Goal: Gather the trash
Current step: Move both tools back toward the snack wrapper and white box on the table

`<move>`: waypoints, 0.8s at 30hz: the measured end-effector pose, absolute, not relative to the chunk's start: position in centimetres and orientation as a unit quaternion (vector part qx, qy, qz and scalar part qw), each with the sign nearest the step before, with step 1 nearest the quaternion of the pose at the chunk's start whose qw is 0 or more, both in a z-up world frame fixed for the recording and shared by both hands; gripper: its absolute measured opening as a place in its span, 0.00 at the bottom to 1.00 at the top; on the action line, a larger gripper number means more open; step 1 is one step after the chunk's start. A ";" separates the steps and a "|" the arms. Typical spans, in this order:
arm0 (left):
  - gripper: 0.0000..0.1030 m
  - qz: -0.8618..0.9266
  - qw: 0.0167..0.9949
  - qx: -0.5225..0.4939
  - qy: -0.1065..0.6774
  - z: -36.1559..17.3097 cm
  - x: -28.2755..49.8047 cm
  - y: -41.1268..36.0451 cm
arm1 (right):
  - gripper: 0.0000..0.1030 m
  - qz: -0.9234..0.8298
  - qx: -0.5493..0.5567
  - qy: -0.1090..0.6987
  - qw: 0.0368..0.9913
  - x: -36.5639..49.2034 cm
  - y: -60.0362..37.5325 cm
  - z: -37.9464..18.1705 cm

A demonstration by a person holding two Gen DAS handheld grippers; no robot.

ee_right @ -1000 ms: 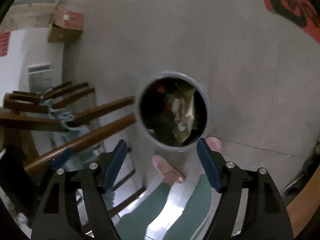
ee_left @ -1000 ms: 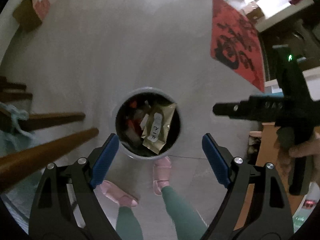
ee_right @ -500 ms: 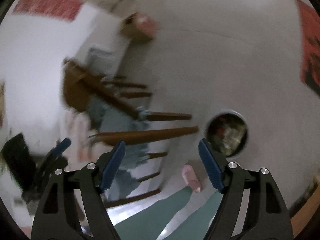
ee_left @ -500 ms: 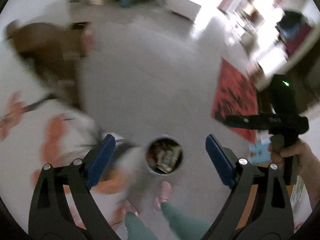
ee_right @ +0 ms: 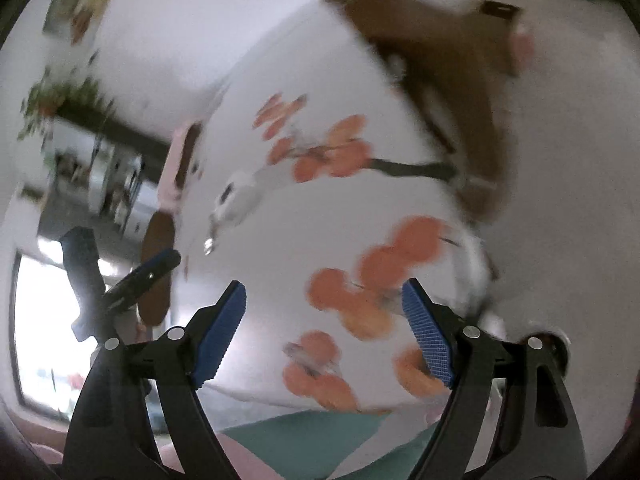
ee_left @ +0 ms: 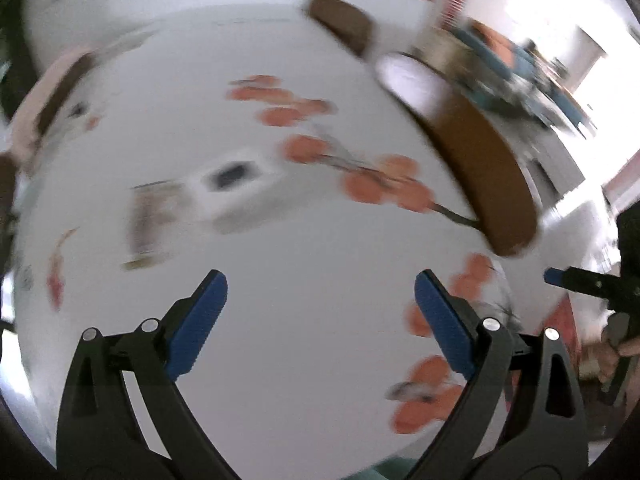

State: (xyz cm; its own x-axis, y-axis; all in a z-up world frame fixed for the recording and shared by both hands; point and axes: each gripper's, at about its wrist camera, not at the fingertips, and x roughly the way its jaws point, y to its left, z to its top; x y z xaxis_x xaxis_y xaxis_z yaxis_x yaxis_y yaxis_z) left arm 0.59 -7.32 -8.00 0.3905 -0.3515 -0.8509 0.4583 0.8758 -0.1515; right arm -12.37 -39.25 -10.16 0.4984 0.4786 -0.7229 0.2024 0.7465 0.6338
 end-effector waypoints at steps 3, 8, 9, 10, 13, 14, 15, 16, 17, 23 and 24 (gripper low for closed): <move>0.92 -0.203 0.846 0.033 0.491 -8.1 2.7 -3.2 | 0.80 0.118 0.331 0.508 0.786 -8.2 -36.0 -10.2; 0.93 -0.155 0.858 0.025 0.489 -8.9 6.9 1.5 | 0.81 0.147 0.324 0.526 0.773 -1.8 -30.6 -10.0; 0.93 -0.155 0.858 0.021 0.490 -9.0 7.3 1.9 | 0.81 0.149 0.318 0.531 0.771 -0.6 -29.6 -10.1; 0.93 -0.151 0.855 0.017 0.496 -9.6 8.4 2.6 | 0.81 0.153 0.313 0.534 0.770 0.2 -28.9 -10.0; 0.93 -0.145 0.846 0.011 0.512 -10.8 9.9 3.6 | 0.81 0.161 0.292 0.548 0.767 3.1 -26.2 -10.0; 0.93 -0.146 0.843 0.007 0.517 -11.2 10.4 4.1 | 0.81 0.163 0.285 0.553 0.766 4.1 -25.3 -10.1; 0.93 -0.145 0.841 0.004 0.522 -11.7 10.8 4.3 | 0.81 0.166 0.279 0.557 0.765 4.8 -24.7 -10.1; 0.93 -0.144 0.837 0.001 0.528 -12.2 11.3 4.6 | 0.81 0.170 0.270 0.563 0.763 5.7 -23.9 -10.1; 0.93 -0.144 0.835 -0.005 0.532 -12.6 11.6 4.9 | 0.81 0.172 0.263 0.567 0.762 6.3 -23.3 -10.1; 0.93 -0.143 0.820 -0.017 0.554 -14.8 12.9 5.4 | 0.81 0.188 0.204 0.595 0.754 9.7 -21.6 -10.4; 0.93 -0.141 0.817 -0.016 0.558 -15.3 13.2 5.5 | 0.81 0.191 0.200 0.598 0.753 10.1 -21.6 -10.6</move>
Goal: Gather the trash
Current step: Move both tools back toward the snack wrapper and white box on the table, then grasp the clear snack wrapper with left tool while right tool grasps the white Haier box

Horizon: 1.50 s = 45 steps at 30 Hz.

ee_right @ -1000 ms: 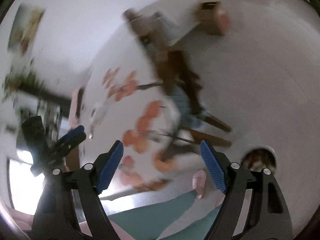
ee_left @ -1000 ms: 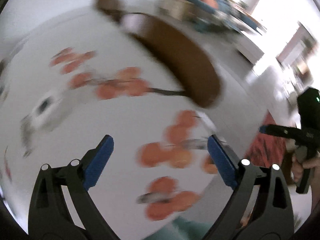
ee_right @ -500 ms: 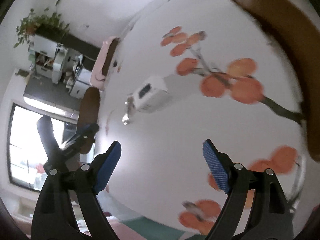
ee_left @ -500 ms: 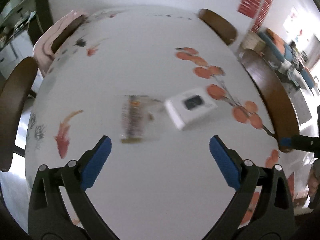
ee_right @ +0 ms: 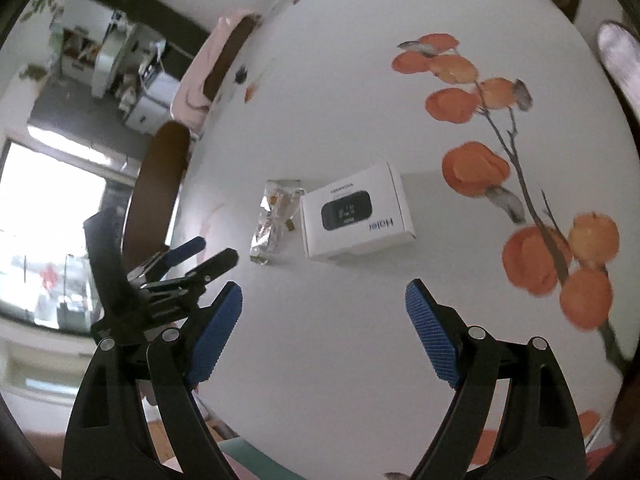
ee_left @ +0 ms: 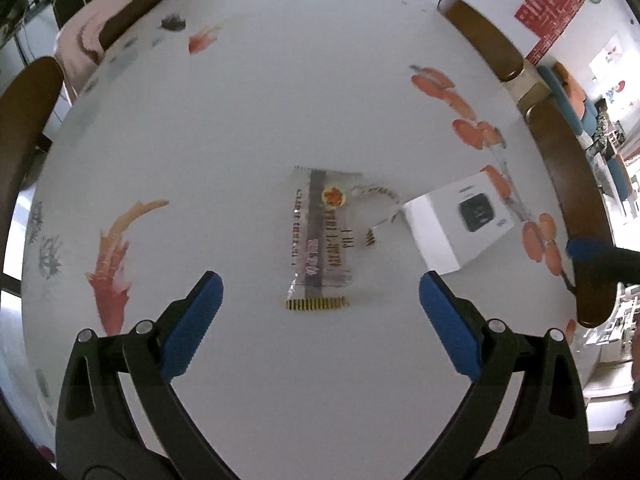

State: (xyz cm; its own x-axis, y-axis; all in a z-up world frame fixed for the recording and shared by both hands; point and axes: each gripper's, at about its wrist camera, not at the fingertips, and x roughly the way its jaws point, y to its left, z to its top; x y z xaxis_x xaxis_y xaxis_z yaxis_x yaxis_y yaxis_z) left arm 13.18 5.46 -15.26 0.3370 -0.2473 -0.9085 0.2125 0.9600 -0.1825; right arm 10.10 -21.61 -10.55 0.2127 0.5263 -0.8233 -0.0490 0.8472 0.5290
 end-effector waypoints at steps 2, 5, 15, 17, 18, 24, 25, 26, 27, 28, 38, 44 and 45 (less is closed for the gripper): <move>0.93 -0.133 0.810 -0.019 0.571 -16.5 14.0 5.4 | 0.81 0.199 0.188 0.605 0.748 11.1 -21.7 -10.9; 0.93 -0.122 0.806 -0.021 0.579 -17.4 14.7 5.1 | 0.81 0.221 0.166 0.616 0.738 12.9 -21.5 -11.6; 0.54 -0.061 0.808 0.016 0.586 -19.1 15.1 3.5 | 0.81 0.280 0.137 0.636 0.706 16.9 -21.4 -13.6; 0.40 -0.050 0.808 0.009 0.587 -18.8 14.7 3.9 | 0.81 0.292 0.124 0.639 0.701 17.5 -21.2 -14.0; 0.37 -0.042 0.807 0.003 0.589 -18.8 14.4 4.1 | 0.81 0.299 0.116 0.640 0.698 17.8 -21.1 -14.2; 0.22 -0.007 0.803 -0.047 0.594 -18.5 12.0 4.7 | 0.81 0.345 0.056 0.643 0.682 19.5 -19.6 -14.8; 0.20 -0.003 0.802 -0.056 0.595 -18.4 11.5 4.6 | 0.81 0.350 0.048 0.642 0.680 19.6 -19.4 -14.8; 0.20 0.001 0.801 -0.064 0.596 -18.3 11.1 4.6 | 0.81 0.356 0.039 0.641 0.678 19.7 -19.2 -14.9; 0.20 0.006 0.801 -0.071 0.595 -18.2 10.6 4.5 | 0.81 0.361 0.035 0.641 0.677 19.8 -19.0 -14.9; 0.20 0.013 0.801 -0.079 0.593 -17.9 10.0 4.4 | 0.81 0.363 0.033 0.642 0.675 19.9 -18.9 -15.1; 0.20 0.042 0.802 -0.126 0.583 -16.8 7.5 5.0 | 0.85 0.382 -0.031 0.631 0.675 20.5 -16.9 -16.2; 0.20 0.052 0.801 -0.139 0.580 -16.7 7.4 4.3 | 0.87 0.425 -0.063 0.632 0.645 21.0 -15.3 -17.3; 0.20 0.054 0.801 -0.139 0.580 -16.6 7.2 4.3 | 0.88 0.430 -0.074 0.631 0.642 21.0 -14.7 -17.5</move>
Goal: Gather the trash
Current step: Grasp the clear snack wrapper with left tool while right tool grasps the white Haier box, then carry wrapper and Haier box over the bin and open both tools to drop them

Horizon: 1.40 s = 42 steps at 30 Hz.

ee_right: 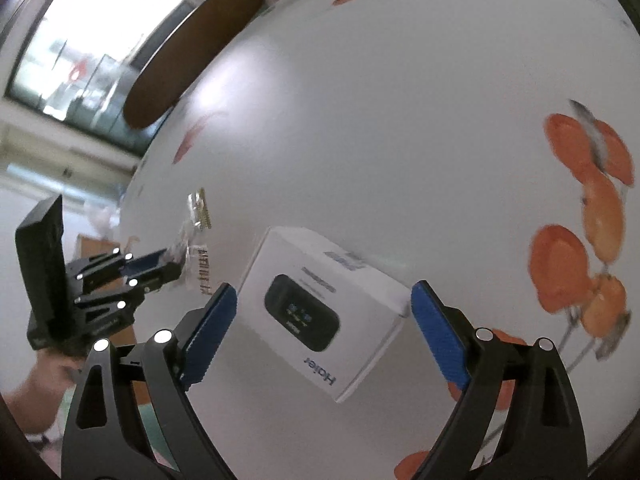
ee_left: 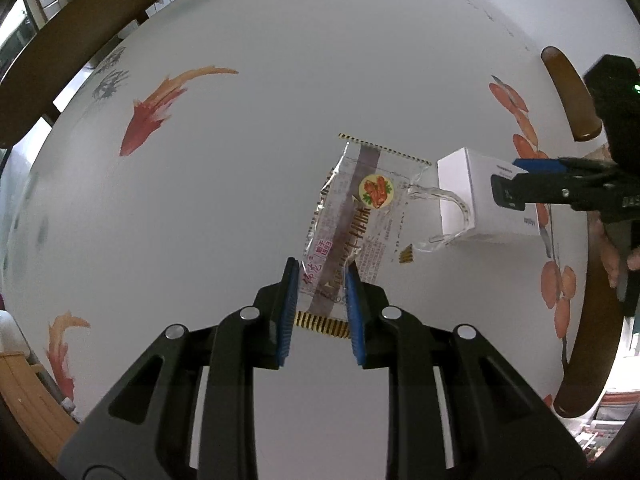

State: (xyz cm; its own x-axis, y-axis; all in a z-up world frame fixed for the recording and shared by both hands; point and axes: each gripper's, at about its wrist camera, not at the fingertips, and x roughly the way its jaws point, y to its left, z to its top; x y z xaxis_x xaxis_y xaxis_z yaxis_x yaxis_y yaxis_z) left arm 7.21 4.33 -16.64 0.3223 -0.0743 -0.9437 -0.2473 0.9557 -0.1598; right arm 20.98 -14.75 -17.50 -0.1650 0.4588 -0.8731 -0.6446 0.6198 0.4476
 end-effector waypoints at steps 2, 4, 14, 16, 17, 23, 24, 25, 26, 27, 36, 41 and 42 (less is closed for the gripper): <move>0.20 0.055 0.800 -0.143 0.580 -16.7 6.9 4.3 | 0.88 0.437 -0.096 0.628 0.637 20.7 -14.3 -17.8; 0.20 0.057 0.799 -0.144 0.581 -16.7 6.5 4.2 | 0.88 0.441 -0.105 0.629 0.631 20.2 -14.3 -17.9; 0.20 0.056 0.792 -0.148 0.590 -17.6 4.4 3.3 | 0.88 0.467 -0.140 0.621 0.614 15.0 -13.4 -18.0; 0.20 0.056 0.791 -0.150 0.590 -17.6 4.2 3.3 | 0.88 0.462 -0.144 0.609 0.629 14.5 -12.9 -18.0; 0.20 0.057 0.792 -0.148 0.590 -17.6 4.1 3.4 | 0.88 0.458 -0.146 0.606 0.634 14.4 -12.6 -18.2; 0.20 0.053 0.796 -0.144 0.586 -17.5 4.8 3.3 | 0.69 0.428 -0.179 0.596 0.655 13.8 -10.9 -19.1; 0.20 0.051 0.797 -0.142 0.584 -17.4 5.0 3.2 | 0.66 0.429 -0.179 0.594 0.657 13.9 -11.2 -19.0; 0.20 0.049 0.798 -0.142 0.584 -17.3 4.9 3.2 | 0.66 0.426 -0.176 0.596 0.657 13.8 -11.2 -18.8; 0.19 0.046 0.799 -0.141 0.583 -17.2 4.9 3.3 | 0.66 0.423 -0.169 0.598 0.660 13.9 -11.4 -18.7; 0.19 0.044 0.801 -0.139 0.581 -17.1 4.9 3.4 | 0.65 0.418 -0.167 0.599 0.662 14.0 -11.4 -18.6; 0.15 0.030 0.809 -0.125 0.573 -16.0 5.8 4.0 | 0.64 0.412 -0.127 0.594 0.680 14.1 -13.4 -16.6; 0.15 0.018 0.818 -0.108 0.565 -14.9 6.7 3.6 | 0.64 0.403 -0.100 0.588 0.694 14.4 -15.2 -15.1; 0.15 0.015 0.819 -0.105 0.563 -14.6 6.9 3.5 | 0.64 0.401 -0.094 0.588 0.697 14.4 -15.6 -14.8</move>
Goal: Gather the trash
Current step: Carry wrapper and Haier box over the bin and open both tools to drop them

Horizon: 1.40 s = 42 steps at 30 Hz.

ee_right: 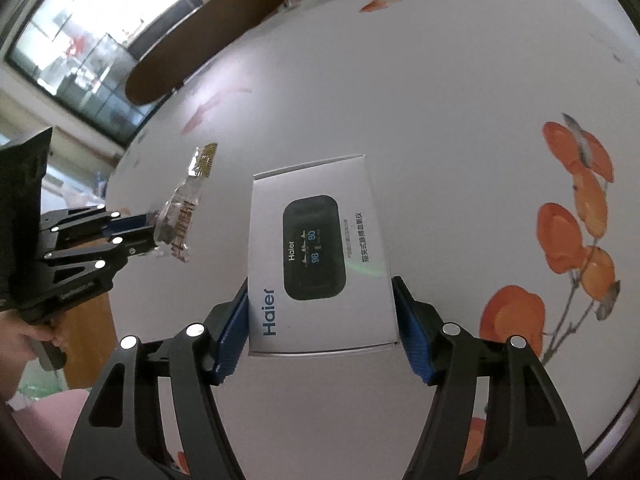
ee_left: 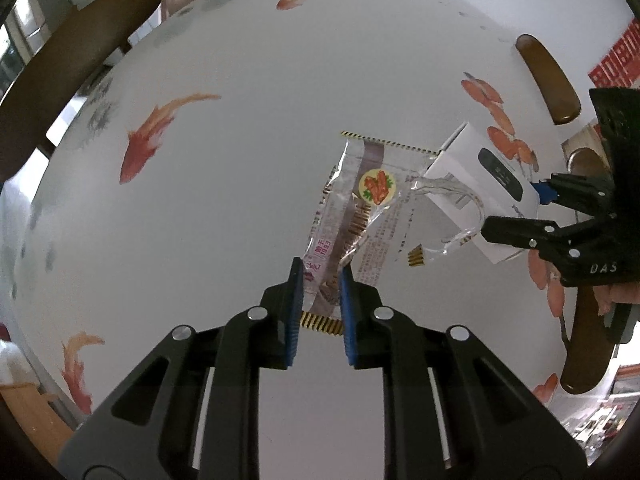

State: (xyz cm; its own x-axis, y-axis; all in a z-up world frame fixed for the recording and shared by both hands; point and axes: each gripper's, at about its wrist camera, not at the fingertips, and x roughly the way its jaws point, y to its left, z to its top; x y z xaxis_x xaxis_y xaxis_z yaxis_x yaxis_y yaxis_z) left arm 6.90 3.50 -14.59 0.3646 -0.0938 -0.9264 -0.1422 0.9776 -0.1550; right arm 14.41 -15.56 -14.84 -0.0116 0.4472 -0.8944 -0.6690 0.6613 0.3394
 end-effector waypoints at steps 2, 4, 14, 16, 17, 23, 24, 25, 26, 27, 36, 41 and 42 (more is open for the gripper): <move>0.15 0.007 0.824 -0.095 0.558 -13.9 7.3 3.2 | 0.64 0.393 -0.084 0.585 0.705 14.4 -16.4 -14.3; 0.15 -0.004 0.828 -0.083 0.554 -13.3 7.8 2.6 | 0.64 0.385 -0.076 0.582 0.712 14.4 -17.4 -13.7; 0.15 -0.126 0.836 -0.010 0.534 -11.3 10.3 -3.0 | 0.64 0.275 0.004 0.566 0.777 10.9 -25.6 -10.5; 0.15 -0.167 0.831 0.017 0.530 -11.1 10.5 -4.7 | 0.64 0.241 0.026 0.560 0.792 9.4 -27.1 -9.9; 0.15 -0.189 0.828 0.031 0.527 -10.9 10.5 -5.5 | 0.64 0.220 0.044 0.553 0.802 7.9 -28.5 -9.4; 0.15 -0.289 0.805 0.094 0.509 -10.2 8.7 -10.0 | 0.64 0.107 0.112 0.535 0.830 0.3 -32.7 -8.5; 0.15 -0.307 0.798 0.104 0.508 -10.2 8.0 -10.9 | 0.64 0.090 0.124 0.533 0.832 -0.9 -33.1 -8.5; 0.15 -0.318 0.794 0.110 0.506 -10.2 7.5 -11.6 | 0.64 0.075 0.136 0.530 0.834 -2.3 -33.8 -8.3; 0.15 -0.333 0.788 0.122 0.503 -10.1 6.7 -12.5 | 0.64 0.058 0.148 0.525 0.836 -4.1 -34.4 -8.1; 0.15 -0.346 0.782 0.131 0.501 -10.1 5.9 -13.4 | 0.64 0.045 0.158 0.522 0.837 -5.6 -35.2 -8.0; 0.15 -0.480 0.711 0.204 0.471 -9.7 -5.2 -23.8 | 0.64 -0.085 0.249 0.477 0.839 -22.3 -42.1 -7.1; 0.15 -0.542 0.658 0.240 0.465 -10.7 -14.0 -30.2 | 0.64 -0.153 0.302 0.463 0.819 -32.3 -45.7 -8.1; 0.15 -0.553 0.646 0.248 0.464 -11.1 -15.7 -31.3 | 0.64 -0.164 0.314 0.461 0.814 -34.2 -46.3 -8.6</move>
State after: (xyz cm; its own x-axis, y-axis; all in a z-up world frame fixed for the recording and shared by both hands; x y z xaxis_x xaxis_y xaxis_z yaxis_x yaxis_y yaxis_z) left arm -15.73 -31.31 -11.08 -0.0421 -0.4836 -0.8743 0.9444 0.2663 -0.1927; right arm -34.24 -46.25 -8.60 0.5215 0.0220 -0.8530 0.5564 0.7491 0.3595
